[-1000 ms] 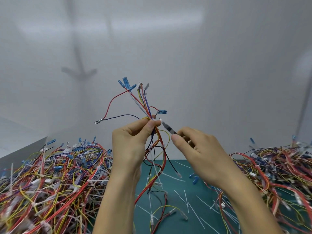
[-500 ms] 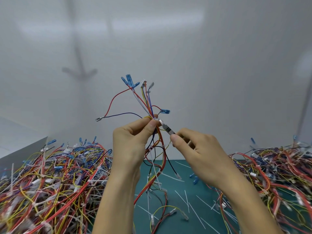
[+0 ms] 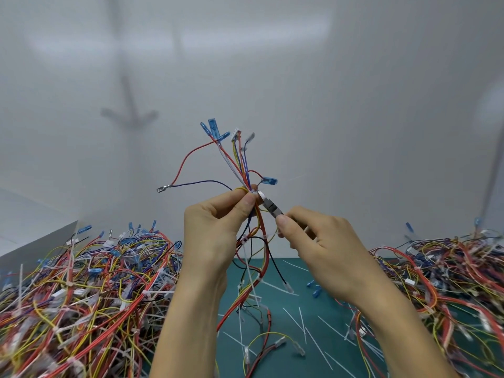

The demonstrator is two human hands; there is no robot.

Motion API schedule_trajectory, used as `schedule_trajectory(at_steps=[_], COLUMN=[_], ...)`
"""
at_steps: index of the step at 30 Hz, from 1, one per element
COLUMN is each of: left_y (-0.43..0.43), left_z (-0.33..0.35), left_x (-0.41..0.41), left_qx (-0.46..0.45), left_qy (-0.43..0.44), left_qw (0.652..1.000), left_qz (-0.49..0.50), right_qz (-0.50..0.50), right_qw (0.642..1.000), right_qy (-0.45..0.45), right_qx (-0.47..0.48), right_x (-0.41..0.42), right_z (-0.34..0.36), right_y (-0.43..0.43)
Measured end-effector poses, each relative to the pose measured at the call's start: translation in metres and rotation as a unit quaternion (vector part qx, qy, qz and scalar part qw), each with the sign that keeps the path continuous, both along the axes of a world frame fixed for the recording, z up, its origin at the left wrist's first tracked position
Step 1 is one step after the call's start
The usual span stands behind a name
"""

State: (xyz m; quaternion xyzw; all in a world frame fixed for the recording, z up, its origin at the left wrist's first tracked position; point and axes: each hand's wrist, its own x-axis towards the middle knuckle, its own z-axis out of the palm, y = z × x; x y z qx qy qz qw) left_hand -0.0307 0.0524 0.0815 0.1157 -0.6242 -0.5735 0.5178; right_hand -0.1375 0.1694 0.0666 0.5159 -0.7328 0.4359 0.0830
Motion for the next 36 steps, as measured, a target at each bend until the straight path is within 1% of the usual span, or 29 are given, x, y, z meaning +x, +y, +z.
schedule_trajectory(at_steps=[11,19,24,30,36], left_y=[-0.003,-0.001,0.003,0.007,0.008], left_z=[-0.002,-0.001,-0.002,-0.001,-0.001], left_x=[0.0,-0.004,-0.008,-0.008,-0.007], left_qx=[-0.03,-0.059,-0.056,-0.036,-0.033], left_qy=[-0.011,0.009,0.023,0.039,0.038], left_qw=[0.999,0.998,0.997,0.998,0.998], left_qz=[0.012,0.031,0.05,0.026,0.025], right_qz=[0.007,0.02,0.025,0.026,0.015], right_qw=[1.0,1.0,1.0,1.0,1.0], right_qy=[0.006,0.009,0.007,0.011,0.015], right_qx=[0.004,-0.002,-0.009,-0.012,-0.004], right_x=[-0.003,-0.004,-0.005,-0.002,-0.001], right_z=[-0.001,-0.001,0.0,0.0,0.001], right_y=[0.001,0.001,0.003,0.002,0.003])
